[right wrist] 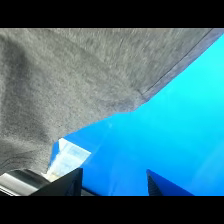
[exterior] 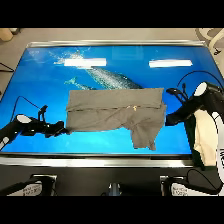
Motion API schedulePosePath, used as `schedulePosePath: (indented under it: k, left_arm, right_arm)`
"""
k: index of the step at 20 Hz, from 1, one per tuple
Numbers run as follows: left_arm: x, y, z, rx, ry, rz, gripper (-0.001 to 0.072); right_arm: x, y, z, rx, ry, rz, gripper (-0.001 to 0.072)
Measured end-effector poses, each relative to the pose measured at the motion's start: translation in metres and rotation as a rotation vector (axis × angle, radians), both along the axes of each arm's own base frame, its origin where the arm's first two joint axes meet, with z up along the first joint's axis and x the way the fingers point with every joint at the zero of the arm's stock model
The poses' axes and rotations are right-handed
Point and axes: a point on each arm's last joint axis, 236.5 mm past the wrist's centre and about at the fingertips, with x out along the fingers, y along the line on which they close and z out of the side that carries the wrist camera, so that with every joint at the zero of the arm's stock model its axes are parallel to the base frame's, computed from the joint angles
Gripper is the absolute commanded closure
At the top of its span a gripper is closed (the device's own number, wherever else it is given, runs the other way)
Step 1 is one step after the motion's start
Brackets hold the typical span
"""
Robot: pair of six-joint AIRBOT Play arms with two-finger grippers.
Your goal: Fold the shirts.
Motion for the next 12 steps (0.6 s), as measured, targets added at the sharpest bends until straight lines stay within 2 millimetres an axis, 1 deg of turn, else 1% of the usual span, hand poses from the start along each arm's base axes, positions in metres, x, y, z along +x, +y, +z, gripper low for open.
schedulePosePath:
  k: [3,5,6,9,10,12]
  left_arm:
    - [0.000,-0.005,0.000,-0.003,-0.002,-0.010,0.0684]
    - [0.000,-0.005,0.000,-0.003,-0.005,-0.010,0.0684]
    - [0.001,-0.005,0.001,-0.003,-0.005,-0.010,0.0684]
    - [0.001,-0.006,0.001,-0.002,-0.009,-0.011,0.0684]
    - [0.001,-0.006,0.002,-0.003,-0.011,-0.012,0.0683]
    - [0.001,-0.006,0.004,-0.006,-0.012,-0.014,0.0683]
  right_arm:
    - [-0.021,0.008,-0.014,0.022,0.033,-0.011,0.0261]
    - [-0.030,0.018,-0.026,0.058,0.037,-0.036,0.0264]
    - [-0.034,0.024,-0.032,0.077,0.037,-0.051,0.0286]
    - [-0.030,0.038,-0.047,0.128,-0.007,-0.121,0.0305]
    - [-0.026,0.040,-0.051,0.133,-0.027,-0.143,0.0306]
    - [-0.020,0.041,-0.057,0.135,-0.053,-0.188,0.0333]
